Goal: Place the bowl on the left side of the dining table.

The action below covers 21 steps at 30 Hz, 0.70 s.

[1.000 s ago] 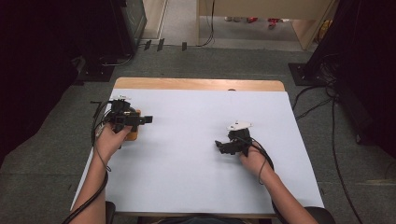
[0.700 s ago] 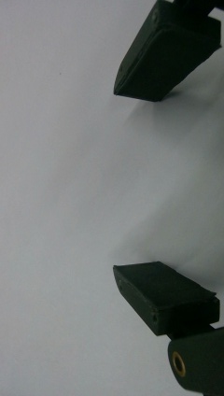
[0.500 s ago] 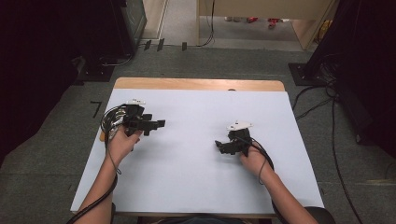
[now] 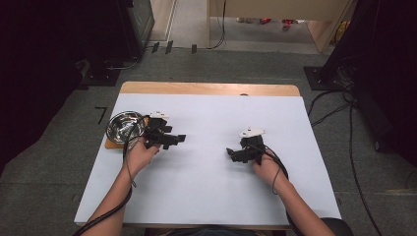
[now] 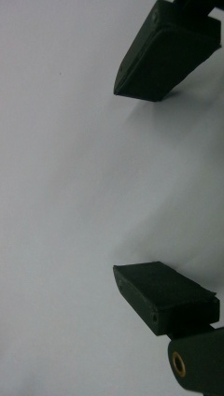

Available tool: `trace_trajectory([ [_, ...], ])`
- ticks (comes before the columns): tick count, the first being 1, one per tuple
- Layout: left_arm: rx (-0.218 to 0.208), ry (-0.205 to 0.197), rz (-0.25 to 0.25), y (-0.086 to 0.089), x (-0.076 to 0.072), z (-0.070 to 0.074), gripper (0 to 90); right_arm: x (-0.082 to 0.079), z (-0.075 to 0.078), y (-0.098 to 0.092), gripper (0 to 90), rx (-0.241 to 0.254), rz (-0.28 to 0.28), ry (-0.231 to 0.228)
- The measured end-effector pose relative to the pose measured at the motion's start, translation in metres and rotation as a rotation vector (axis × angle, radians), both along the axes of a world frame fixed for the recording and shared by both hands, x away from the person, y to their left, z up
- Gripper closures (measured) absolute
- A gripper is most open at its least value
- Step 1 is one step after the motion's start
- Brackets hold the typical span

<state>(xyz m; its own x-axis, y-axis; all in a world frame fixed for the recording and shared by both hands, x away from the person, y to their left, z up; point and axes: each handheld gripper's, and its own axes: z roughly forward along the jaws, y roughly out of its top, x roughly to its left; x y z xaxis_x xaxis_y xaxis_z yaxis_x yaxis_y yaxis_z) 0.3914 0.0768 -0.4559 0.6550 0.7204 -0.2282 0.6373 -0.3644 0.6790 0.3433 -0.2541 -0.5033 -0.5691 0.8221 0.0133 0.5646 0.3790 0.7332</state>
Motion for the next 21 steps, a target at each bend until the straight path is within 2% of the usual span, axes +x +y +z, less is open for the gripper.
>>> trace_trajectory([
  [8, 0.013, -0.019, -0.052, -0.017, -0.005, -0.009, 24.3, 0.0, 0.0, 0.0, 11.6, 0.0, 0.001, 0.0],
  [11, 0.013, -0.009, -0.066, -0.022, -0.007, -0.014, 23.4, 0.0, 0.0, 0.0, 11.6, 0.0, 0.0, 0.0],
  [14, 0.031, -0.032, -0.086, -0.025, -0.009, -0.017, 23.0, 0.0, 0.0, 0.0, 11.6, -0.001, 0.0, -0.001],
  [18, 0.009, -0.019, -0.084, -0.03, -0.01, -0.02, 22.2, 0.0, 0.0, 0.0, 11.6, 0.0, -0.001, 0.0],
  [21, 0.015, -0.03, -0.1, -0.034, -0.011, -0.023, 21.8, 0.0, 0.0, 0.0, 11.6, 0.0, 0.0, 0.0],
])
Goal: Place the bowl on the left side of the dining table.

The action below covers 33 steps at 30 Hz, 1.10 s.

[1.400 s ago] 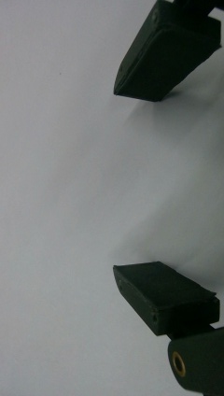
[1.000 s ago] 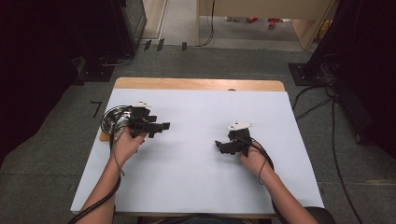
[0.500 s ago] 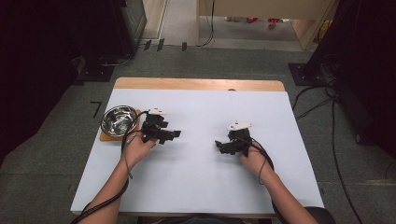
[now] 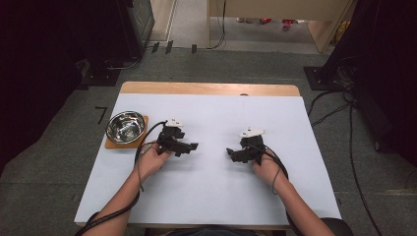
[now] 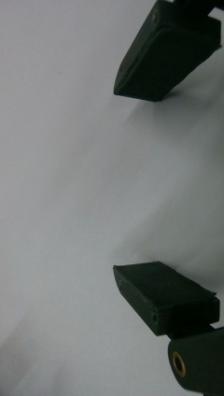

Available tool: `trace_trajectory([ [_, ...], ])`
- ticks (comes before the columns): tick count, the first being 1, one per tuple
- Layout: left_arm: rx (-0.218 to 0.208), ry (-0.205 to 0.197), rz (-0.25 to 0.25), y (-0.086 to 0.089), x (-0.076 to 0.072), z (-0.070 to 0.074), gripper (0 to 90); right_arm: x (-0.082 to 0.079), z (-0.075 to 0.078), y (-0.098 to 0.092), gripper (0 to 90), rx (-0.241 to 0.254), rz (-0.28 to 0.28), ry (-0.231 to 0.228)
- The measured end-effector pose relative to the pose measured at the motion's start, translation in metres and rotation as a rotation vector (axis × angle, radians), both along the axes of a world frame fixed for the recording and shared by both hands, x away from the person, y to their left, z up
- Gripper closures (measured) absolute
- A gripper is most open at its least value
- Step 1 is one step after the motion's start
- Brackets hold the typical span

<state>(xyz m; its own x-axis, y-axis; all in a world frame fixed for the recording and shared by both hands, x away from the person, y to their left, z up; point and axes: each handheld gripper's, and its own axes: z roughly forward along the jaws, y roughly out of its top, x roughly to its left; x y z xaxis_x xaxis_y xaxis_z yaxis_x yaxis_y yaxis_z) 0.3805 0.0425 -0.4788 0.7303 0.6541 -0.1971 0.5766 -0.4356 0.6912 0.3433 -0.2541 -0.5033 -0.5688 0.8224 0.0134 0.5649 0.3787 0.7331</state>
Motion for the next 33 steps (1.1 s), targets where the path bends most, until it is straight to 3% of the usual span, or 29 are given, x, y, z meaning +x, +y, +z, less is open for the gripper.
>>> trace_trajectory([
  [13, 0.054, -0.039, -0.064, -0.014, -0.006, -0.01, 21.4, 0.0, 0.0, 0.0, 11.6, 0.0, 0.0, 0.0],
  [24, 0.059, -0.071, -0.09, -0.017, -0.008, -0.013, 17.4, 0.0, 0.0, 0.0, 11.6, 0.0, 0.0, 0.001],
  [33, 0.056, -0.075, -0.093, -0.016, -0.009, -0.014, 16.9, 0.0, 0.0, 0.0, 11.6, 0.0, 0.0, 0.001],
])
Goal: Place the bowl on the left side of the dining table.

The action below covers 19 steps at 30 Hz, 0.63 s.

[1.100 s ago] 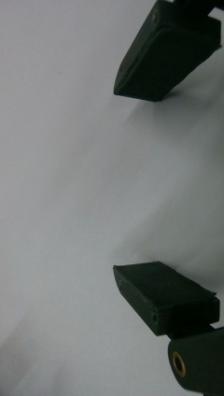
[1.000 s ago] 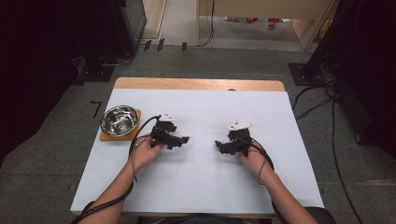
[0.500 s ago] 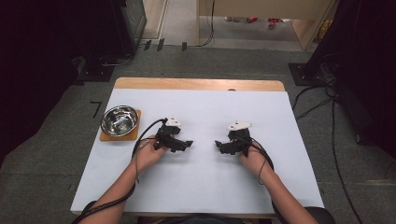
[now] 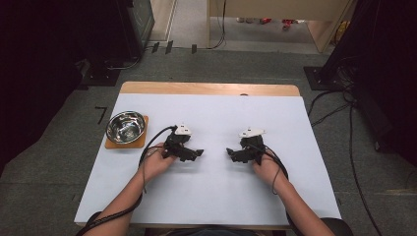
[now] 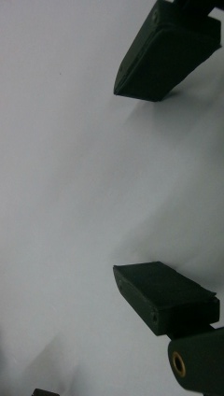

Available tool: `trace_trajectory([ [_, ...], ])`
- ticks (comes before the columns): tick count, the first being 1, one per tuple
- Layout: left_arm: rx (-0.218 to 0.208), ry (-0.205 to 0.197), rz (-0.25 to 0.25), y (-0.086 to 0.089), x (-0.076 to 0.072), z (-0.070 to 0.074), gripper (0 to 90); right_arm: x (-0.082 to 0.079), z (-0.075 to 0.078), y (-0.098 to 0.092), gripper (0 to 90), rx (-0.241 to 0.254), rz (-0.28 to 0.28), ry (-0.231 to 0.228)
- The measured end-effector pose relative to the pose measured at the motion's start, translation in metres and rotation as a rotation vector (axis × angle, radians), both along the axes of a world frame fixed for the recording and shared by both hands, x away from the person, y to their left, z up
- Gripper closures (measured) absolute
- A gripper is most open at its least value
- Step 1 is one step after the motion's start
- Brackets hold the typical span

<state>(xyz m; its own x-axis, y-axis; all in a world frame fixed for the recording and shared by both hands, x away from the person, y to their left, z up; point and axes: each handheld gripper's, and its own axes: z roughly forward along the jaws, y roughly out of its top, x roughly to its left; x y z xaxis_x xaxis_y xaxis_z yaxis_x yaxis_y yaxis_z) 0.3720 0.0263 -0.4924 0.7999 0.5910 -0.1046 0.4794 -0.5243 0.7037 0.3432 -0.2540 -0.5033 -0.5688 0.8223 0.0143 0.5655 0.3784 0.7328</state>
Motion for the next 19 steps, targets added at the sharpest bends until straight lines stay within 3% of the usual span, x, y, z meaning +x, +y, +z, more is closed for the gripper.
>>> trace_trajectory([
  [19, -0.003, -0.007, -0.006, 0.0007, -0.0006, -0.0009, 16.4, 0.0001, 0.0, -0.0001, 11.6, -0.001, 0.0, 0.0],
])
